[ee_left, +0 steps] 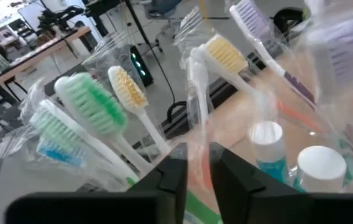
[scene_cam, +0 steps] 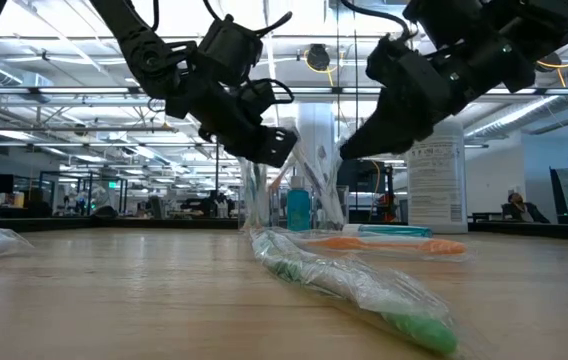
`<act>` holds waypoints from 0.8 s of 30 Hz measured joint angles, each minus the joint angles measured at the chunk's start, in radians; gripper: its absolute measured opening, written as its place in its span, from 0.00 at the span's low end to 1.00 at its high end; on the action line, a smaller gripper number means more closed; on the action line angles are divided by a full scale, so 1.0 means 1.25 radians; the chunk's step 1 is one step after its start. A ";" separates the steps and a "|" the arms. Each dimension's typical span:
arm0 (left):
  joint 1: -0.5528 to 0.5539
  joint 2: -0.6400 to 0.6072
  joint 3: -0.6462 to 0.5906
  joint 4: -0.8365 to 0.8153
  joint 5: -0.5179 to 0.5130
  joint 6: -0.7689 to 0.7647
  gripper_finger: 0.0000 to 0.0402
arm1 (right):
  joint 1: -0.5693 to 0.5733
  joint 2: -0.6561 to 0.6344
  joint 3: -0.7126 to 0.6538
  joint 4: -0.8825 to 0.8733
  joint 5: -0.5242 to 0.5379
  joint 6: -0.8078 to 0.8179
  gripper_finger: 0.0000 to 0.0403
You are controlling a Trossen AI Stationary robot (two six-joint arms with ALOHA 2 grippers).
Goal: Pick & Place toothbrushing station
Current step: Put the green toothbrush into the transparent organizer, then put the blue mouthwash into the transparent organizer
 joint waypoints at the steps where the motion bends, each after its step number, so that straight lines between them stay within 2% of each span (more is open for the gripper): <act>1: 0.000 0.000 0.000 0.000 0.003 0.002 0.21 | 0.002 0.000 0.000 -0.015 0.000 -0.013 0.23; 7: -0.020 -0.007 0.000 -0.018 0.043 0.002 0.37 | 0.003 0.000 -0.001 -0.009 0.000 -0.091 0.23; 13: -0.050 -0.107 0.000 -0.153 0.039 -0.013 0.50 | 0.003 0.000 -0.001 0.009 0.000 -0.092 0.25; 19: -0.063 -0.261 0.000 -0.326 0.056 -0.026 0.53 | 0.003 0.021 0.000 0.020 0.001 -0.089 0.35; 24: -0.065 -0.360 0.000 -0.404 0.092 -0.066 0.53 | 0.003 0.066 0.001 0.048 0.000 -0.054 0.46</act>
